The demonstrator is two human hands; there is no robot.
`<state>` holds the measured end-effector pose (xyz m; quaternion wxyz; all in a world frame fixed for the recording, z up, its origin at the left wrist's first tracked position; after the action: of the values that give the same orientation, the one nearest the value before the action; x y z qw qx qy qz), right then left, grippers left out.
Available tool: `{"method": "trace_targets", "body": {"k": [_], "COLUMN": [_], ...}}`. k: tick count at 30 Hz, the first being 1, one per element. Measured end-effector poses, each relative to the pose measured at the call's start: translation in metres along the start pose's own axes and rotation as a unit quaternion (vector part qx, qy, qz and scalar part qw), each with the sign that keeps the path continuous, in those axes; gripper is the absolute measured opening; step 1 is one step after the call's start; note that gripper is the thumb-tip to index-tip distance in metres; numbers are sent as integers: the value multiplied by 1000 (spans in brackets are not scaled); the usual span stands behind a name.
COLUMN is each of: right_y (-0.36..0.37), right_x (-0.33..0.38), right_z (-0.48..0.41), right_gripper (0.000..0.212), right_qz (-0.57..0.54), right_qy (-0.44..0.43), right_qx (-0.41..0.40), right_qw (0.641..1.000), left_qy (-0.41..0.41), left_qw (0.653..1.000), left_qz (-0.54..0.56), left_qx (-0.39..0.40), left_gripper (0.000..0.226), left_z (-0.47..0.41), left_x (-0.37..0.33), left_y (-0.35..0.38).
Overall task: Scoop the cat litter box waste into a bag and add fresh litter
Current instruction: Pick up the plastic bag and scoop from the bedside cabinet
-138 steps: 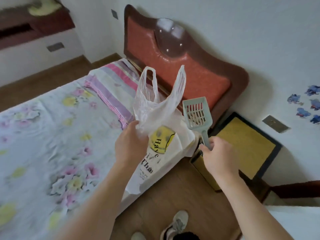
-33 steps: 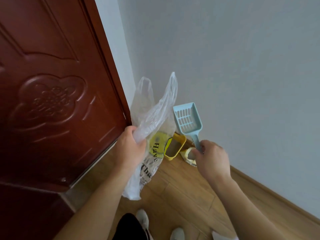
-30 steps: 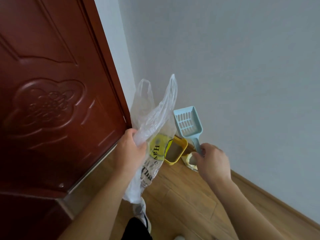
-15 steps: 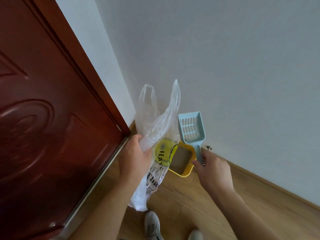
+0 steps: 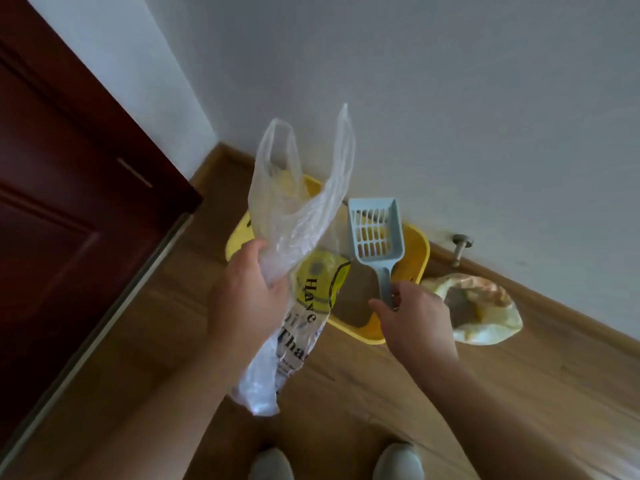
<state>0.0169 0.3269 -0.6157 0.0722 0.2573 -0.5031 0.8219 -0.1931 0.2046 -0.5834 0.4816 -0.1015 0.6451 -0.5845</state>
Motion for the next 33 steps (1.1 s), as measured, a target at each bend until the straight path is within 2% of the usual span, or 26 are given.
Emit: {"method": "trace_targets", "body": {"k": [6, 12, 26, 33], "right_y": [113, 165, 208, 210], "right_x": [-62, -90, -129, -125], "right_z": [-57, -103, -146, -147], "right_gripper": [21, 21, 28, 39], "right_qz": [-24, -29, -26, -50], "right_qy": [20, 29, 129, 121], "right_qx": [-23, -48, 5, 2], "right_qw": [999, 998, 991, 991], "left_qy": [32, 99, 124, 131], "left_qw": [999, 993, 991, 989], "left_qz": [-9, -60, -35, -35], "left_qx": [-6, -24, -46, -58], "left_gripper": [54, 54, 52, 52], "left_z": [-48, -82, -98, -97], "left_x": [57, 74, 83, 85], "left_y": [118, 176, 191, 188]}}
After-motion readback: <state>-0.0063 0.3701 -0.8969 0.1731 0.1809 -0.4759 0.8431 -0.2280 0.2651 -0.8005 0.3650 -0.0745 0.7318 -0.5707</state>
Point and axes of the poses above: each hand's wrist, its own z-axis away from the middle knuckle, its own y-axis out of the palm, x = y × z, the point moved 7 cm from there along -z, towards the middle knuckle, and after that the axes turned 4 degrees about -z, right-handed, at the moved point
